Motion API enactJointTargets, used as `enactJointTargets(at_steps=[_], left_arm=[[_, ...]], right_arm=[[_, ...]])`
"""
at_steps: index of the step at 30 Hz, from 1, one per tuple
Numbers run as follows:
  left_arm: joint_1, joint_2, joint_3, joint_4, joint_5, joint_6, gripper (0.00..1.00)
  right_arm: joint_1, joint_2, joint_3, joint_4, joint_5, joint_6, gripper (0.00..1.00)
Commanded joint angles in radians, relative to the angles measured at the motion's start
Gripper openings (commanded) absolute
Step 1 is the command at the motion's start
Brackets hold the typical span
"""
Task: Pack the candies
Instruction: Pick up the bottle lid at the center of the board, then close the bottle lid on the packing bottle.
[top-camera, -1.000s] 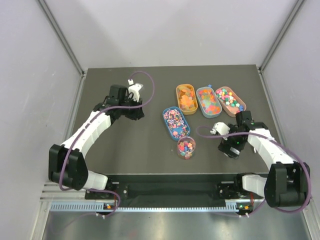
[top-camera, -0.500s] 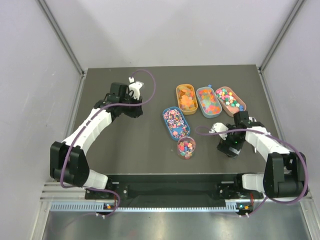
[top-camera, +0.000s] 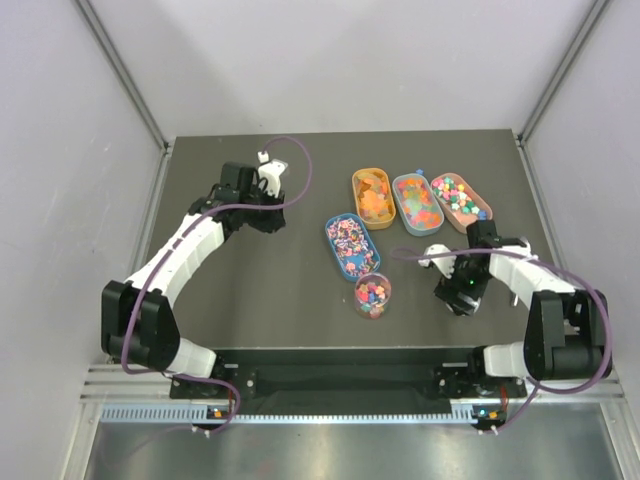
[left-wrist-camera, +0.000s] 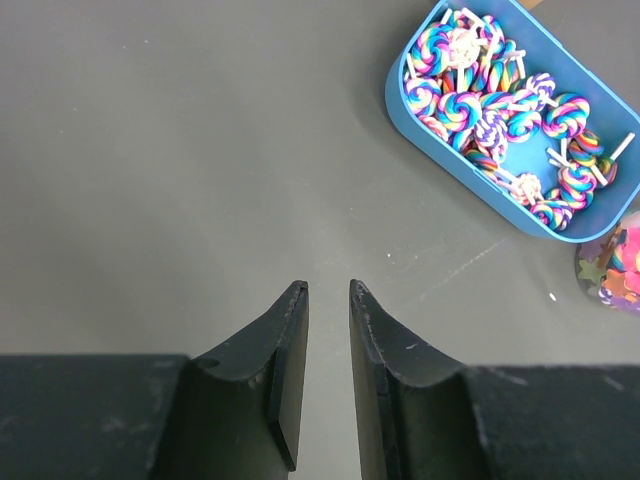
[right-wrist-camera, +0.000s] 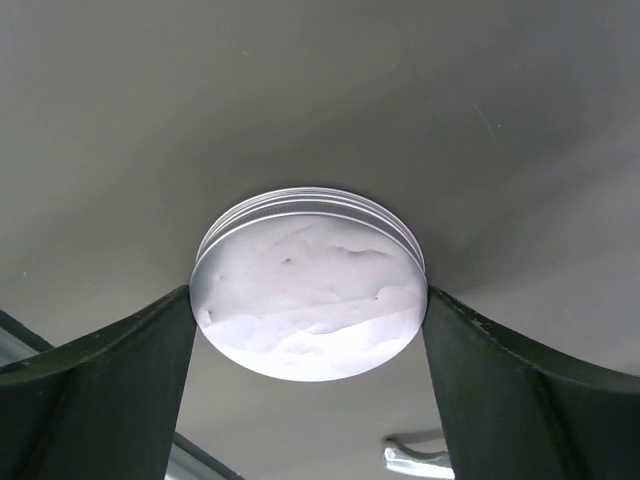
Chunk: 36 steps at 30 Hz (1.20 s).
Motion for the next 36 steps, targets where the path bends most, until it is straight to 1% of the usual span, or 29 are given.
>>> enactJointTargets(at_steps=[1, 3, 4, 5, 6, 7, 8, 11, 12, 14, 15, 17, 18, 22, 24, 27, 31, 36], left_arm=[[0.002, -0.011, 0.046, -0.005, 0.001, 0.026, 0.28], [0.002, -0.017, 0.042, -0.005, 0.013, 0.028, 0.28], [0.002, -0.017, 0.035, -0.007, 0.019, 0.023, 0.29], [0.002, -0.020, 0.026, -0.005, 0.025, 0.019, 0.28], [0.001, -0.019, 0.005, -0.002, 0.036, 0.014, 0.28], [0.001, -0.019, -0.007, 0.015, 0.036, -0.004, 0.29], [0.001, -0.019, -0.018, 0.024, 0.039, -0.012, 0.28], [0.002, -0.014, -0.044, 0.064, 0.039, -0.029, 0.29], [0.002, -0.012, -0.044, 0.070, 0.036, -0.041, 0.28], [0.004, -0.005, -0.038, 0.085, 0.022, -0.041, 0.28], [0.004, -0.003, -0.034, 0.092, 0.011, -0.043, 0.28], [0.015, -0.002, -0.028, 0.108, -0.007, -0.046, 0.28], [0.021, -0.003, -0.023, 0.113, -0.010, -0.046, 0.28], [0.062, -0.012, -0.001, 0.115, -0.010, -0.038, 0.28], [0.088, -0.029, 0.003, 0.115, -0.015, -0.035, 0.28], [0.111, -0.043, 0.005, 0.107, -0.016, -0.020, 0.28], [0.133, -0.065, -0.007, 0.113, -0.016, -0.024, 0.28], [0.165, -0.083, -0.021, 0.116, -0.007, -0.032, 0.28]], right_arm=[[-0.010, -0.006, 0.049, -0.031, -0.028, 0.025, 0.82], [-0.007, -0.039, 0.124, -0.114, -0.027, 0.053, 0.79], [-0.001, -0.085, 0.159, -0.144, -0.033, 0.067, 0.77], [0.003, -0.107, 0.240, -0.225, -0.043, 0.070, 0.76], [0.013, -0.140, 0.282, -0.256, -0.060, 0.070, 0.76], [0.044, -0.151, 0.363, -0.292, -0.066, 0.071, 0.75], [0.063, -0.159, 0.400, -0.354, -0.072, 0.070, 0.75], [0.167, -0.170, 0.503, -0.425, -0.082, 0.067, 0.75], [0.225, -0.170, 0.520, -0.436, -0.085, 0.064, 0.75], [0.288, -0.161, 0.560, -0.456, -0.080, 0.064, 0.75], [0.318, -0.138, 0.571, -0.461, -0.068, 0.067, 0.75], [0.419, -0.094, 0.604, -0.479, -0.060, 0.064, 0.74], [0.419, -0.080, 0.612, -0.479, -0.059, 0.064, 0.74], [0.551, 0.000, 0.664, -0.470, -0.042, 0.056, 0.73], [0.589, 0.052, 0.690, -0.468, -0.036, 0.058, 0.72], [0.683, 0.112, 0.736, -0.476, -0.033, 0.056, 0.73], [0.772, 0.163, 0.770, -0.487, 0.001, 0.036, 0.72], [0.839, 0.220, 0.773, -0.467, 0.021, 0.019, 0.72]])
